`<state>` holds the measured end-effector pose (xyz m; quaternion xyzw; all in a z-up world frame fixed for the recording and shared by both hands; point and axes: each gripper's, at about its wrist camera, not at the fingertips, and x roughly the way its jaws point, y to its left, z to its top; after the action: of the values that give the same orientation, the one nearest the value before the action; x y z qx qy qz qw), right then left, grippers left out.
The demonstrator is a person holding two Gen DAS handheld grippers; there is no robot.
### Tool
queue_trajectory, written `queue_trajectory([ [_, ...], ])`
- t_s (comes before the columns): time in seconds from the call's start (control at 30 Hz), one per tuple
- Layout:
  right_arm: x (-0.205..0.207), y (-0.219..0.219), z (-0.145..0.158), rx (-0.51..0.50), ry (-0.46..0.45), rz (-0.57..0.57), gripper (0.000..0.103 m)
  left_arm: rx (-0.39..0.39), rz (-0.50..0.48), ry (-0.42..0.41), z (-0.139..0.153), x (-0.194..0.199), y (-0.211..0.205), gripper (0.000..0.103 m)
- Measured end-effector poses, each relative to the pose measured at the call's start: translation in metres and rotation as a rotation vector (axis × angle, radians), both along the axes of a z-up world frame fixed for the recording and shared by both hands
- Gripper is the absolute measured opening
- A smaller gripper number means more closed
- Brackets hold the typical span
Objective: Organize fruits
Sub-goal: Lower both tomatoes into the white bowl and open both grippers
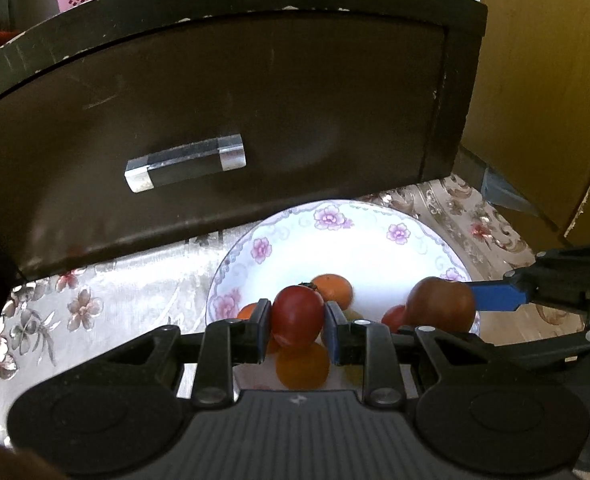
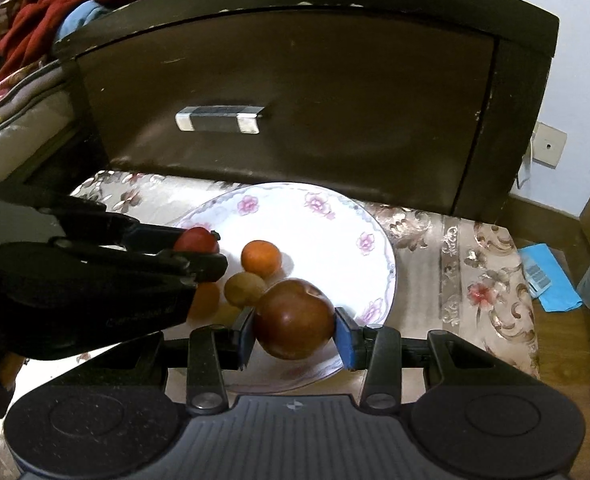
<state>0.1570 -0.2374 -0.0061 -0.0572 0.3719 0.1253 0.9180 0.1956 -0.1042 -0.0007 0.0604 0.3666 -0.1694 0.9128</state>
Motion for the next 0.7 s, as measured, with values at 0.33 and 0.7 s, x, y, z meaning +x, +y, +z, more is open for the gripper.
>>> queue_trajectory([
  [0.33, 0.011, 0.004, -0.001, -0.01, -0.032, 0.008, 0.035, -0.038, 0.011, -0.007, 0.0, 0.008, 0.003, 0.036],
  [0.7, 0.023, -0.001, -0.005, -0.01, -0.031, -0.003, 0.036, -0.043, 0.006, -0.023, -0.003, 0.011, 0.003, 0.036],
])
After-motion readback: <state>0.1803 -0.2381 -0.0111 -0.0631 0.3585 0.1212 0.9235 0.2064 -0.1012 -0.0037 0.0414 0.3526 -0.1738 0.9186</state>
